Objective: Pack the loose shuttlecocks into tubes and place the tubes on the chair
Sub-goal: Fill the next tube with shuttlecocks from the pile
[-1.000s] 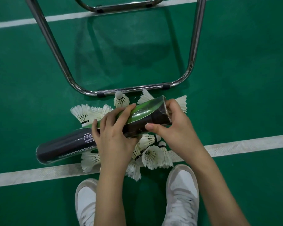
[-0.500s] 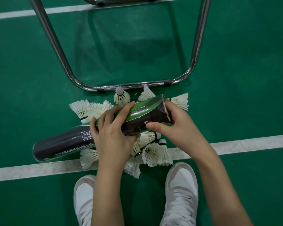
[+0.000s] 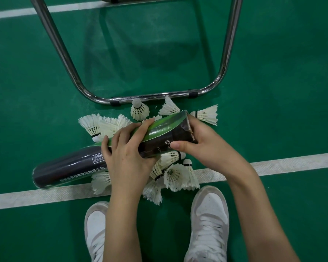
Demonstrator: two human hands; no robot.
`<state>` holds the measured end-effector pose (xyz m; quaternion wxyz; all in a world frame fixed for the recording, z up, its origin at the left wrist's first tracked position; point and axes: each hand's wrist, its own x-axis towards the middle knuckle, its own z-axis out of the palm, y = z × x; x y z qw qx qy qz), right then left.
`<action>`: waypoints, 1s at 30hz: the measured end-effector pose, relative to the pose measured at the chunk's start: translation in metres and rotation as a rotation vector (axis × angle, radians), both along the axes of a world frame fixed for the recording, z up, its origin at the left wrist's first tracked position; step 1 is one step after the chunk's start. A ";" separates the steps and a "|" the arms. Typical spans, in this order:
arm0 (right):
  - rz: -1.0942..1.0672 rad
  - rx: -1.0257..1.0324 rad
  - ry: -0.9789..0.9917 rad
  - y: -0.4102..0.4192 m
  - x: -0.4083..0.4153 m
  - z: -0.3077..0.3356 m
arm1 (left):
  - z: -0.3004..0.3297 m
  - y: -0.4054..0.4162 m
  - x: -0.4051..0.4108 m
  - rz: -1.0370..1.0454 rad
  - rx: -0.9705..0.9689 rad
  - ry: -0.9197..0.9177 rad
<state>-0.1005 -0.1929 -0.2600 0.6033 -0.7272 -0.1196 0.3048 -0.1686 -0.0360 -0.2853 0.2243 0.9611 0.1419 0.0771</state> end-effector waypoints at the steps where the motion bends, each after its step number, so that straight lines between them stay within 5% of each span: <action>1: -0.027 0.021 0.014 -0.001 -0.001 -0.001 | 0.000 0.000 0.000 -0.002 -0.004 0.000; 10: -0.266 0.074 0.029 -0.040 -0.001 -0.021 | -0.014 -0.001 -0.003 0.011 -0.002 0.048; 19: -0.678 -0.222 -0.108 -0.068 0.041 -0.089 | -0.014 0.018 -0.010 0.126 -0.034 0.045; 30: -0.708 -0.288 -0.200 -0.049 0.051 -0.091 | -0.009 0.017 -0.007 0.139 -0.056 0.018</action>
